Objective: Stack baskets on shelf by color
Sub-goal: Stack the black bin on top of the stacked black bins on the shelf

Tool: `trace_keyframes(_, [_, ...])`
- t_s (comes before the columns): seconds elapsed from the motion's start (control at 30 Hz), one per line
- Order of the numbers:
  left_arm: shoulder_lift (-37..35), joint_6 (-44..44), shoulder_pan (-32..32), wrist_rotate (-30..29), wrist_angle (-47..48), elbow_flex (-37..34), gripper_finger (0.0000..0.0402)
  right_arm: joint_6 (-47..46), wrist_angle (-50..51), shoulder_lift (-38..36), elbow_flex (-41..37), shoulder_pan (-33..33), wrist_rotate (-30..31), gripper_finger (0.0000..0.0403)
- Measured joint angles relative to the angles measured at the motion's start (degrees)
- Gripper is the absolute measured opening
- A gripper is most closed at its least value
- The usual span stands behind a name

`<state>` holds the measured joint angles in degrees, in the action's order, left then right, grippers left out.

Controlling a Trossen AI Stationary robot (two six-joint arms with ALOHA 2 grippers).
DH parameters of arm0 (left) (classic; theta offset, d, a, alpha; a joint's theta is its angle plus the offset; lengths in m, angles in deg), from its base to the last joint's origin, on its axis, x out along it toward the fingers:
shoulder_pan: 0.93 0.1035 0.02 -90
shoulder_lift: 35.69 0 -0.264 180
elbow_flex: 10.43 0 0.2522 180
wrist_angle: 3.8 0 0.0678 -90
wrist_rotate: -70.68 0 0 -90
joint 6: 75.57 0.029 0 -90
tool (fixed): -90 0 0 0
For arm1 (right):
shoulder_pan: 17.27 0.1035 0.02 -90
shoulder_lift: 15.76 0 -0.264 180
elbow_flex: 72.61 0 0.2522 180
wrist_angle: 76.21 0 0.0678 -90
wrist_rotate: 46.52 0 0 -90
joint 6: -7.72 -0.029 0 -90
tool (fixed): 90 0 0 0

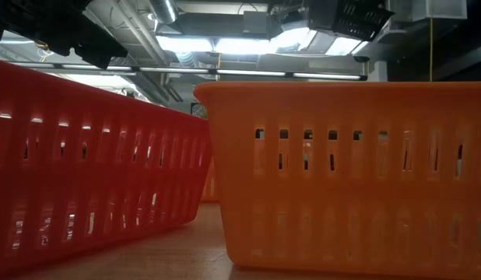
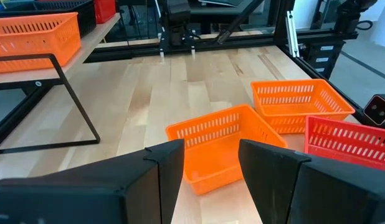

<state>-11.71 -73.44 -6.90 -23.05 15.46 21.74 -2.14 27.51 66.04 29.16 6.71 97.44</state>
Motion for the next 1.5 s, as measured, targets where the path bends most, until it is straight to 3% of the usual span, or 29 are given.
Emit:
trace_keyframes(0.27, [0.0, 0.0, 0.0, 0.0, 0.1, 0.0, 0.0147, 7.6, -5.8, -10.9, 0.0, -12.4, -3.8, 0.0002])
trace_keyframes(0.57, [0.0, 0.0, 0.0, 0.0, 0.0, 0.0, 0.0147, 27.0, -18.2, -11.8, -0.1, -26.5, -19.1, 0.0002])
trace_keyframes(0.87, [0.0, 0.0, 0.0, 0.0, 0.1, 0.0, 0.0147, 32.1, -20.0, -11.5, -0.1, -41.2, -34.2, 0.0002])
trace_keyframes(1.27, [0.0, 0.0, 0.0, 0.0, 0.0, 0.0, 0.0147, 35.4, -23.3, -10.9, -4.7, -48.8, -43.3, 0.0002])
trace_keyframes(1.5, [0.0, 0.0, 0.0, 0.0, 0.0, 0.0, 0.0147, 37.6, -25.6, -10.9, -8.2, -49.4, -43.7, 0.0002])
